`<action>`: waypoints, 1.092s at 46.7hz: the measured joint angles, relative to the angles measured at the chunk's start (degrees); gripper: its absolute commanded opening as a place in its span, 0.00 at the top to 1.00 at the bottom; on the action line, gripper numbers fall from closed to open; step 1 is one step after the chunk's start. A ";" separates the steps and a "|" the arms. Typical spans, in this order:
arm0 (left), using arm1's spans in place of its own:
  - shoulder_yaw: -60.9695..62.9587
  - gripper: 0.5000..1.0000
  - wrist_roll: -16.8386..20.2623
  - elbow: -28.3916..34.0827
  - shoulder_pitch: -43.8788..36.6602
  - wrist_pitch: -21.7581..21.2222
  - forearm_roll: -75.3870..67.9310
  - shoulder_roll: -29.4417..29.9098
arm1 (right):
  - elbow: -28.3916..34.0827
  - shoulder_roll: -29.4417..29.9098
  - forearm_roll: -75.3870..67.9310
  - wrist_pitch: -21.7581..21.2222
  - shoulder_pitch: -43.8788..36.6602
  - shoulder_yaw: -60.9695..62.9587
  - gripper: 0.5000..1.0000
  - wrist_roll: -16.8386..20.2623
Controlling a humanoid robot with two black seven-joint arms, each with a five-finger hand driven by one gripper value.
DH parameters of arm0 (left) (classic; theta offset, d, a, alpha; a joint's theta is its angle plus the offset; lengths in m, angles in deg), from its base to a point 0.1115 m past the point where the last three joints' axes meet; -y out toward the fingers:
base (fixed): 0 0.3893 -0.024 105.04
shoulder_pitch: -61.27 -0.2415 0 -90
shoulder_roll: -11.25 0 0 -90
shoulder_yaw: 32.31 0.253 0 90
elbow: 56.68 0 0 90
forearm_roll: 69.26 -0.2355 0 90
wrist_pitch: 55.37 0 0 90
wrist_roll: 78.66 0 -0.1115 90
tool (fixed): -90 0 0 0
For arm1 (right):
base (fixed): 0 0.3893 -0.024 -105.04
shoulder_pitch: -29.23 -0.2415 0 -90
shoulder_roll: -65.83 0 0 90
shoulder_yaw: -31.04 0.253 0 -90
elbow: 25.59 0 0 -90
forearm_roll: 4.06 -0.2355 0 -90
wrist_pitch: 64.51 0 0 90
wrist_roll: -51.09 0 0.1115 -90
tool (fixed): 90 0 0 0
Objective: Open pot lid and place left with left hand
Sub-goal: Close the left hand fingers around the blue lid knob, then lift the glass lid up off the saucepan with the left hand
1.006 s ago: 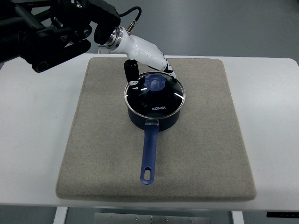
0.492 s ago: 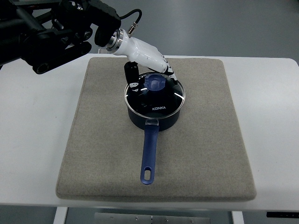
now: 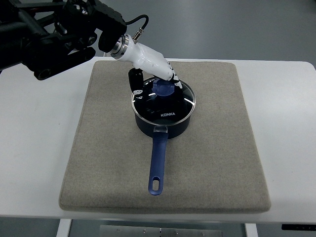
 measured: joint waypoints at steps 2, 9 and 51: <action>0.00 0.21 0.00 0.03 0.07 -0.15 0.07 -0.04 | 0.00 0.00 0.00 0.00 0.00 0.00 0.17 0.00; -0.04 0.21 0.00 0.11 0.07 -2.33 0.24 -0.09 | 0.03 0.00 0.00 0.00 0.00 0.00 0.17 0.00; -0.29 1.00 0.00 0.47 0.06 -5.12 0.41 -0.17 | 0.01 0.00 0.00 0.00 0.00 0.00 0.17 0.00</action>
